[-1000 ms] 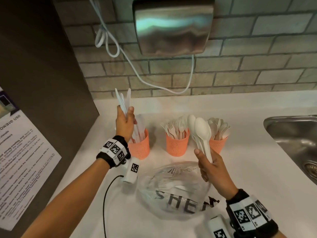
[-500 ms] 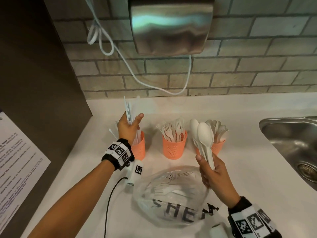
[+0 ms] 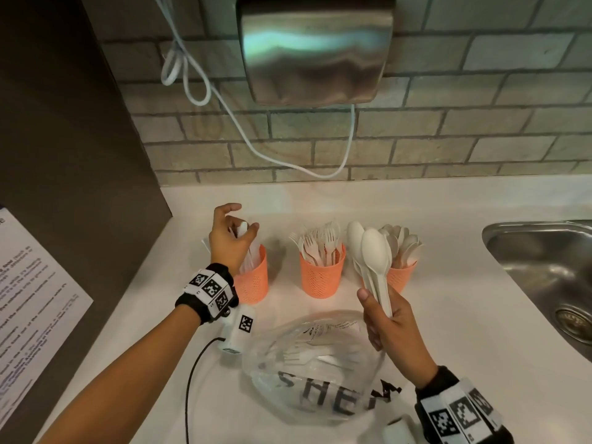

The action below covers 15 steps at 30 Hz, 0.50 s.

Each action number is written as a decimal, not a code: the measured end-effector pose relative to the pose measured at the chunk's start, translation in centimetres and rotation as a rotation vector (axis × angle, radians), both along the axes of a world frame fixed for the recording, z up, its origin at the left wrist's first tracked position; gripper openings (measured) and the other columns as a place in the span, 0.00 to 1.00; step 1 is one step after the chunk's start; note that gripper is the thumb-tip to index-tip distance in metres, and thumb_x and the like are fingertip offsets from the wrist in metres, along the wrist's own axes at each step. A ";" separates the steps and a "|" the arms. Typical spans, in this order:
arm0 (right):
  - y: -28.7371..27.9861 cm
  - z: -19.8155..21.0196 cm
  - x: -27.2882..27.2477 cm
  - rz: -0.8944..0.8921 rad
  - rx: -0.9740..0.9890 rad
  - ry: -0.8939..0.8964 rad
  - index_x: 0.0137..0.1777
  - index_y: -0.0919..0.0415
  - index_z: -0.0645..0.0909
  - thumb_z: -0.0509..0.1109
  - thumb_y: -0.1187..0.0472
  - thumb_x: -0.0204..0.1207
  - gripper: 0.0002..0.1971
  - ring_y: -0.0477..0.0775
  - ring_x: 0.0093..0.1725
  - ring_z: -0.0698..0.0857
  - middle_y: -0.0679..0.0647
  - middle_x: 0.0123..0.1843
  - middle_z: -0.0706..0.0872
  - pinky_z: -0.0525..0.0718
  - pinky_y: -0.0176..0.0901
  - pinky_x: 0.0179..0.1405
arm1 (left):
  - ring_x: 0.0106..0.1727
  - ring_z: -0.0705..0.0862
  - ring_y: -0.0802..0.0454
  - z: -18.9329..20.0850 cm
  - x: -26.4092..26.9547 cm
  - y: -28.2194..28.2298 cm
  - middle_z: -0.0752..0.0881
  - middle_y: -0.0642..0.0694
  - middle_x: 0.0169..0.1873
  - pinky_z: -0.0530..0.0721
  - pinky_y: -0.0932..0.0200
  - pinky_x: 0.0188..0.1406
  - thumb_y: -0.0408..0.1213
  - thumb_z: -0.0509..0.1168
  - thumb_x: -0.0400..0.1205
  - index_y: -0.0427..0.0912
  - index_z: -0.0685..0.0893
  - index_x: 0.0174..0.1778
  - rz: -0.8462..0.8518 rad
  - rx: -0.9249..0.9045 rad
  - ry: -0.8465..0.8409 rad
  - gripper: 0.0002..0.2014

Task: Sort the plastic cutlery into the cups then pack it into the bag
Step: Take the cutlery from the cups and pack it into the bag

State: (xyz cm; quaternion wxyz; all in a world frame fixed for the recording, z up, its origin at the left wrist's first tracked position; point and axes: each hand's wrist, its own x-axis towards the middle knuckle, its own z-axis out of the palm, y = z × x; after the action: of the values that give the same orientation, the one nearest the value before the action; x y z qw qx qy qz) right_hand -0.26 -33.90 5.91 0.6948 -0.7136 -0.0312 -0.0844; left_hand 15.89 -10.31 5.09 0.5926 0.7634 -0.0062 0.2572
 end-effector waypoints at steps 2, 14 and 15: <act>0.2 0.0 0.0 0.016 0.013 0.000 0.36 0.46 0.73 0.63 0.54 0.74 0.06 0.45 0.16 0.62 0.49 0.19 0.64 0.64 0.33 0.12 | 0.36 0.77 0.63 0.4 -0.3 0.0 0.80 0.49 0.39 0.72 0.80 0.41 0.27 0.69 0.74 0.45 0.72 0.64 0.001 0.156 -0.062 0.24; 0.0 0.5 -0.3 -0.002 0.032 -0.002 0.38 0.42 0.76 0.64 0.53 0.75 0.05 0.46 0.16 0.63 0.50 0.20 0.65 0.67 0.36 0.12 | 0.57 0.86 0.37 0.9 -1.0 0.6 0.86 0.30 0.56 0.85 0.48 0.55 0.47 0.49 0.82 0.27 0.82 0.60 -0.028 1.171 -0.057 0.28; 0.0 0.5 -0.3 -0.004 0.035 -0.003 0.40 0.44 0.75 0.64 0.52 0.76 0.04 0.46 0.16 0.63 0.51 0.20 0.65 0.67 0.36 0.12 | 0.66 0.81 0.37 1.3 -0.9 0.5 0.81 0.30 0.64 0.79 0.49 0.65 0.50 0.48 0.83 0.26 0.77 0.67 -0.049 1.206 0.028 0.31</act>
State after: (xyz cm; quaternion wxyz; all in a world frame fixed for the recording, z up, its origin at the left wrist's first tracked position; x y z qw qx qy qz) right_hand -0.57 -33.95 6.37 0.7068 -0.7014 -0.0291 -0.0873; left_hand 15.03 -9.76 6.36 0.0608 0.9677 -0.1608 0.1843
